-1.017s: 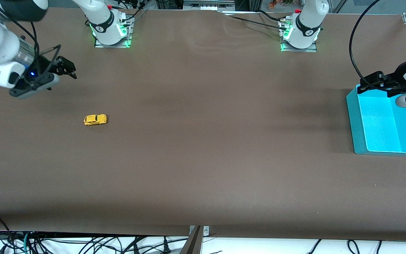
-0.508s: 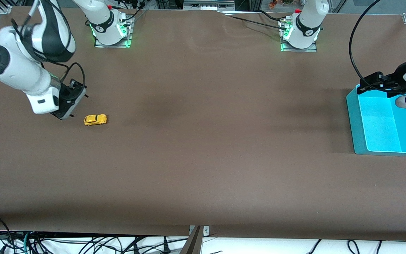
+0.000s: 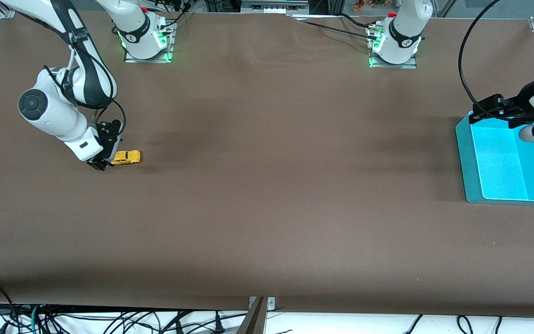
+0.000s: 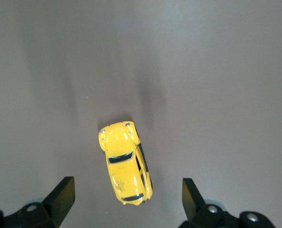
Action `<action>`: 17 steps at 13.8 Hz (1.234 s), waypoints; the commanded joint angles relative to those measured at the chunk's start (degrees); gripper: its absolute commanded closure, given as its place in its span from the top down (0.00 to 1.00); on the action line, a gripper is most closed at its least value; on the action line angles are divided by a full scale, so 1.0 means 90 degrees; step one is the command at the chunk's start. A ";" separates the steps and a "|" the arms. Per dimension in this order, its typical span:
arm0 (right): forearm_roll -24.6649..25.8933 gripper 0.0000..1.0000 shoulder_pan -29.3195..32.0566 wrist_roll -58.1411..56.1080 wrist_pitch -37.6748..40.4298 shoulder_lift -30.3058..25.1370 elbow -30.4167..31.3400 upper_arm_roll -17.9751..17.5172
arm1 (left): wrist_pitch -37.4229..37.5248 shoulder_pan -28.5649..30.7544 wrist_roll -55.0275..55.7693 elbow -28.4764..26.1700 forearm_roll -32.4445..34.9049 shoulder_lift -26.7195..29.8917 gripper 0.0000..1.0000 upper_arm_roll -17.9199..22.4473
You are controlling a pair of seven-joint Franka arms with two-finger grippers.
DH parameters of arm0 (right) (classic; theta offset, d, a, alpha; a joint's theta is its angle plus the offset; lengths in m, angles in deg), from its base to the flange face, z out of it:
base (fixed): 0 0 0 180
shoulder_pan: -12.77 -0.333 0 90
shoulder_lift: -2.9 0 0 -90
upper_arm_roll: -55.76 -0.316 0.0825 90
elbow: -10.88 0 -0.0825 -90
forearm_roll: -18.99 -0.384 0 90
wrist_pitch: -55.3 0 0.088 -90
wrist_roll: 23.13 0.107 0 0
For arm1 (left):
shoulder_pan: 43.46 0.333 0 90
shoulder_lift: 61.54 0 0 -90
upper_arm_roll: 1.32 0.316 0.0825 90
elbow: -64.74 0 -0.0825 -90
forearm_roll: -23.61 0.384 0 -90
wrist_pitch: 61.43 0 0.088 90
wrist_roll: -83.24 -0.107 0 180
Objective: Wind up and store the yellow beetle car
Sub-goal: 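Move the right gripper down over the yellow beetle car, then close the right gripper on the yellow car's body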
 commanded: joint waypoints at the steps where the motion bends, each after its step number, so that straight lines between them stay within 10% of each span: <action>1: 0.0048 1.00 0.0121 -0.0557 -0.0702 0.0173 0.0347 -0.0045 | 0.0037 -0.0034 0.0033 0.0199 0.0121 -0.0085 1.00 -0.0018; 8: 0.0019 0.99 0.0200 -0.0822 -0.1406 0.0583 0.0474 -0.0045 | 0.0037 -0.0034 0.0023 0.0199 0.0101 -0.0085 1.00 -0.0028; 15: 0.0019 0.01 0.0190 -0.0803 -0.1447 0.0565 0.0523 -0.0065 | 0.0037 -0.0024 0.0023 0.0199 0.0111 -0.0085 1.00 -0.0028; 17: 0.0038 0.00 0.0190 -0.0773 -0.1311 0.0497 0.0494 -0.0133 | 0.0047 -0.0024 0.0013 0.0199 0.0111 -0.0085 1.00 -0.0028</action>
